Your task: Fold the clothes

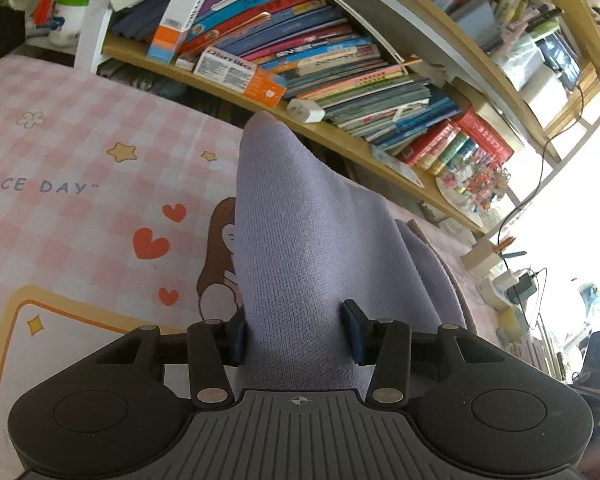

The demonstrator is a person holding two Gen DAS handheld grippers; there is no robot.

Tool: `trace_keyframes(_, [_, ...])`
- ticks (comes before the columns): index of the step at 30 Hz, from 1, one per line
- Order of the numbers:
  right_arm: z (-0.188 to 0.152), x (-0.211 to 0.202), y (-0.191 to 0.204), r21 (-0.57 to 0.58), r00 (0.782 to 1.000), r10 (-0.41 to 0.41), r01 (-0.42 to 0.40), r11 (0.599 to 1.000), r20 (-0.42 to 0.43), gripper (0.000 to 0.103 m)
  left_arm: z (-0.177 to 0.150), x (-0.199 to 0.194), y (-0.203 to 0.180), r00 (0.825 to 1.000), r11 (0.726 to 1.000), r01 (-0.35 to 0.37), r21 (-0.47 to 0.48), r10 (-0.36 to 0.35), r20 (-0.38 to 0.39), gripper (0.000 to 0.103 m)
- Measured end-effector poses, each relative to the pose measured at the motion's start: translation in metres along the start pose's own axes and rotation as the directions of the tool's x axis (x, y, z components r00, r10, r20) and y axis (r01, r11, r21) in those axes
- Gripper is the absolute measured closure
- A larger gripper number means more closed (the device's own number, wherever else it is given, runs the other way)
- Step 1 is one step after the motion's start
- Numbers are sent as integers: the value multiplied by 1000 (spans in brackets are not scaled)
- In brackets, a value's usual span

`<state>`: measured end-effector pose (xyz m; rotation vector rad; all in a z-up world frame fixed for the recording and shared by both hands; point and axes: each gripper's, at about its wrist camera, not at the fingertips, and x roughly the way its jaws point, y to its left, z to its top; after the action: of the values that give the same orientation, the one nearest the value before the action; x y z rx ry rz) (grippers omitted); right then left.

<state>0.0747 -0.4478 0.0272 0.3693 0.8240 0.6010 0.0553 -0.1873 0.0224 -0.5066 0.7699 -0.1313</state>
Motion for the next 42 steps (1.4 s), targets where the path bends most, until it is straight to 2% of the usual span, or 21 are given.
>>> trace_keyframes(14, [-16, -22, -14, 70, 999, -9, 6, 998, 40, 72, -2, 3, -21, 999, 997, 20, 78, -17, -41, 58])
trace_keyframes(22, [-20, -26, -14, 77, 998, -26, 22, 997, 53, 72, -1, 5, -20, 998, 995, 44, 90, -40, -47, 58])
trace_keyframes(34, [-20, -17, 9, 71, 995, -79, 75, 995, 61, 72, 9, 5, 8, 992, 990, 115, 82, -110, -59, 58])
trace_keyframes(42, [-25, -2, 46, 76, 990, -124, 119, 990, 62, 72, 20, -7, 48, 985, 984, 158, 78, -151, -80, 58])
